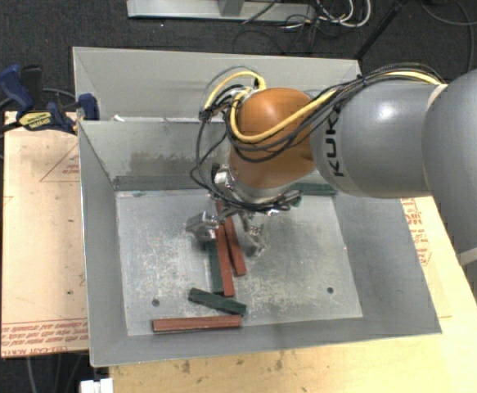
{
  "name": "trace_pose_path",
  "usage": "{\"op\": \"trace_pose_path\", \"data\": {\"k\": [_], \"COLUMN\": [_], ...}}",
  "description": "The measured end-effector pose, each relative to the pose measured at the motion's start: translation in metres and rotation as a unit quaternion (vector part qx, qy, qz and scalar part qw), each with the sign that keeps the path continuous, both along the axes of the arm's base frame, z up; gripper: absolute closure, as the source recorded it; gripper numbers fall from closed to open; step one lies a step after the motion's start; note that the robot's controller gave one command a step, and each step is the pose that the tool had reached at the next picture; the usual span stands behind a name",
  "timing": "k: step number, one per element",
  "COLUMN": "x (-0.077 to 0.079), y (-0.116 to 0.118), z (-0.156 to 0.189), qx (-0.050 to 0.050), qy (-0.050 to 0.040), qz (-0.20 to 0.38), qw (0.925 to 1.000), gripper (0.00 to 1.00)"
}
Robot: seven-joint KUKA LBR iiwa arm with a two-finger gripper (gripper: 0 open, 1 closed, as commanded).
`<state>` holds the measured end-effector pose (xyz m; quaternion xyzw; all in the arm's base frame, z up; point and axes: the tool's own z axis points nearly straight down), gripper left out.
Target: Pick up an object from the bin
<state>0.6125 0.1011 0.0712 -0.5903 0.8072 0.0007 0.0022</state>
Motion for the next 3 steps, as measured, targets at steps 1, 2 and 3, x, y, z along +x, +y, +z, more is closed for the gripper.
{"op": "trace_pose_path", "data": {"k": [1,2,3], "x": [0.001,0.003,0.003], "y": [0.000,0.001,0.002], "z": [0.002,0.045,0.054], "qx": [0.000,0.000,0.000], "qy": [-0.0010,-0.0019,-0.0001], "qz": [0.000,-0.002,-0.004], "qw": [1.0000,1.0000,1.0000], "gripper": [1.00,1.00,1.00]}}
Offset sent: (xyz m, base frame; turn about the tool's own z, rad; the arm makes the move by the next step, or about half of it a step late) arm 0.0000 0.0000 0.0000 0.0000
